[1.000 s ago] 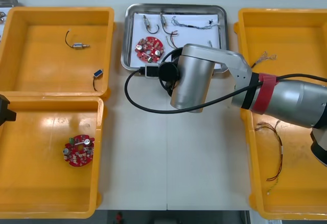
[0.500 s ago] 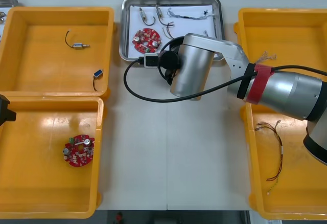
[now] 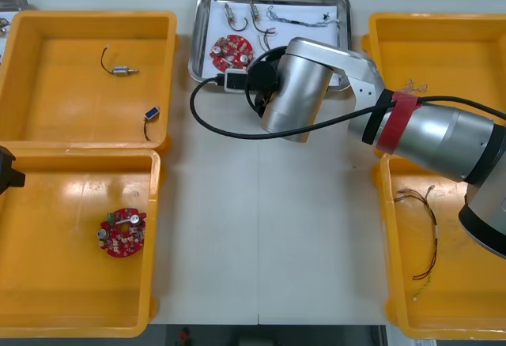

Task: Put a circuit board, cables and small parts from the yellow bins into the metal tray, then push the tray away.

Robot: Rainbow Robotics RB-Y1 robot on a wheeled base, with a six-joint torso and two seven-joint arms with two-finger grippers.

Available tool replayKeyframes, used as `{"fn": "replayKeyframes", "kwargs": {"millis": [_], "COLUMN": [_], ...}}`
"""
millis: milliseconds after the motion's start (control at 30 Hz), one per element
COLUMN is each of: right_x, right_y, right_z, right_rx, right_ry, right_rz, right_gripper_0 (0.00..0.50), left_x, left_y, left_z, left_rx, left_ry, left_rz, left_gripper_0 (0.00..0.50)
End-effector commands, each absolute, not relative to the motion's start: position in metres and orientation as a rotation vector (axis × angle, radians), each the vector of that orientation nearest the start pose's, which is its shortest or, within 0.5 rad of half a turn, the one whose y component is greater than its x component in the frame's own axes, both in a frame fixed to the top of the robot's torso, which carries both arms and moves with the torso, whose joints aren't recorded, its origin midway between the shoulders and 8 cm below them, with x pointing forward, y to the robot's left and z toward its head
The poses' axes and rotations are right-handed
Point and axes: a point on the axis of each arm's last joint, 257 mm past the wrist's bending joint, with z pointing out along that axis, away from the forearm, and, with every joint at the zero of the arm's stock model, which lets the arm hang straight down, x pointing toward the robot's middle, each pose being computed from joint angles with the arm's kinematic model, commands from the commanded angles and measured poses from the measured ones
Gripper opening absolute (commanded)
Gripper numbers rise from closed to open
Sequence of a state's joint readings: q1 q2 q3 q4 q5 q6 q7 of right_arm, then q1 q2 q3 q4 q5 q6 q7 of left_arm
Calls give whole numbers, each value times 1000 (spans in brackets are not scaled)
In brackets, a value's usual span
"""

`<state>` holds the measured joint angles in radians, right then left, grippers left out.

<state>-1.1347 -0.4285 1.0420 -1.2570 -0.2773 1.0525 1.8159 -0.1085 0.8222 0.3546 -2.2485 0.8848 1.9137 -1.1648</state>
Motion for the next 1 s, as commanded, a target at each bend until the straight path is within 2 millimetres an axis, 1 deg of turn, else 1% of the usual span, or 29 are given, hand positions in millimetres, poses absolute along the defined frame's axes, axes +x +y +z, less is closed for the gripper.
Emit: {"fn": "replayKeyframes", "kwargs": {"millis": [33,167,233,267,300,400,567,600,667,700,733,800,867,900,1000], "right_x": [638,629,619,618,609,597,556,552,539,529,525,510,493,488,467], "right_y": [-8,-7,-6,-6,-5,-5,-6,-6,-11,-14,-16,-25,-39,-44,-65], "right_z": [-132,-131,-133,-133,-132,-133,-138,-137,-136,-136,-136,-134,-132,-133,-129], "right_rx": [-1552,-1550,-1543,-1545,-1542,-1536,-1538,-1539,-1533,-1529,-1526,-1515,-1491,-1485,-1438], "right_ry": [1576,1600,1626,1629,1645,1675,1743,1749,1779,1801,1810,1845,1892,1908,1966], "right_rz": [-749,-736,-714,-713,-699,-674,-610,-607,-592,-580,-575,-561,-547,-541,-510], "right_gripper_0": [500,500,500,500,500,500,500,500,500,500,500,500,500,500,500], "left_x": [354,354,354,354,354,354,354,354,354,354,354,354,354,354,354], "left_y": [382,382,382,382,382,382,382,382,382,382,382,382,382,382,382], "left_z": [-154,-154,-154,-154,-154,-154,-154,-154,-154,-154,-154,-154,-154,-154,-154], "left_rx": [-229,-229,-229,-229,-229,-229,-229,-229,-229,-229,-229,-229,-229,-229,-229], "left_ry": [2651,2651,2651,2651,2651,2651,2651,2651,2651,2651,2651,2651,2651,2651,2651], "left_rz": [-3,-3,-3,-3,-3,-3,-3,-3,-3,-3,-3,-3,-3,-3,-3], "left_gripper_0": [500,500,500,500,500,500,500,500,500,500,500,500,500,500,500]}}
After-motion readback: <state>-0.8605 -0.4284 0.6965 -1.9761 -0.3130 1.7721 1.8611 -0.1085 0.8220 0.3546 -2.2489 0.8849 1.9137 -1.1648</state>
